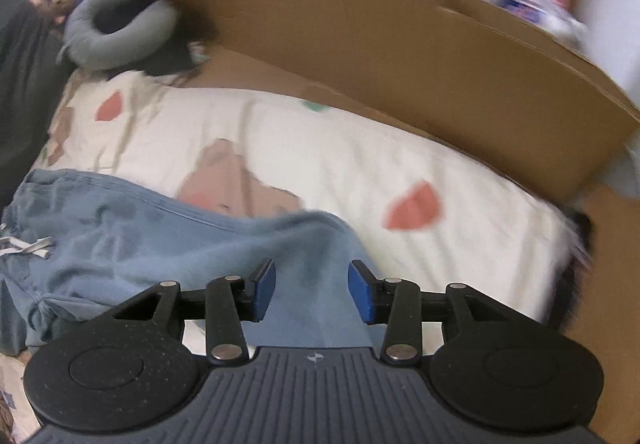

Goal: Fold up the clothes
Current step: 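Lower the folded jeans onto the sheet and open both grippers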

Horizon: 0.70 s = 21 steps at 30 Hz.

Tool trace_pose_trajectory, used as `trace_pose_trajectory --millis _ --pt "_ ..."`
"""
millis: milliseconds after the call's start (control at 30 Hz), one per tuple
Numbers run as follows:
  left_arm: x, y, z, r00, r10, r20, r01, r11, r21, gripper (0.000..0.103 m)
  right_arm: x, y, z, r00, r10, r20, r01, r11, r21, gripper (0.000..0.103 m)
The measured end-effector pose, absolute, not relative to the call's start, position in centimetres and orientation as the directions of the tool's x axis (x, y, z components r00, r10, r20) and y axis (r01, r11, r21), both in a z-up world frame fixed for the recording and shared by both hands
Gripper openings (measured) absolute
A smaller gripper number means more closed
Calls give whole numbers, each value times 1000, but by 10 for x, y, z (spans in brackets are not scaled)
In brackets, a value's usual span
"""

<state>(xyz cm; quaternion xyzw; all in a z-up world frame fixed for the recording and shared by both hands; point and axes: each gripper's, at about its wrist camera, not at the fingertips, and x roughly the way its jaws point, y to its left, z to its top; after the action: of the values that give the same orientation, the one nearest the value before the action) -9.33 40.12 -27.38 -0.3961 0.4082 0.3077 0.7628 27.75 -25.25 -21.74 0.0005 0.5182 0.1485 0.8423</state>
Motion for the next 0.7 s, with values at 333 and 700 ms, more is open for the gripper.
trace_pose_trajectory --millis 333,700 --pt "-74 390 -267 340 97 -935 -829 501 -249 6 345 -110 -224 260 397 -880 -403 873 275 48" --pt "-87 387 -271 406 90 -910 -817 482 -317 10 366 32 -166 262 471 -842 -589 770 247 50"
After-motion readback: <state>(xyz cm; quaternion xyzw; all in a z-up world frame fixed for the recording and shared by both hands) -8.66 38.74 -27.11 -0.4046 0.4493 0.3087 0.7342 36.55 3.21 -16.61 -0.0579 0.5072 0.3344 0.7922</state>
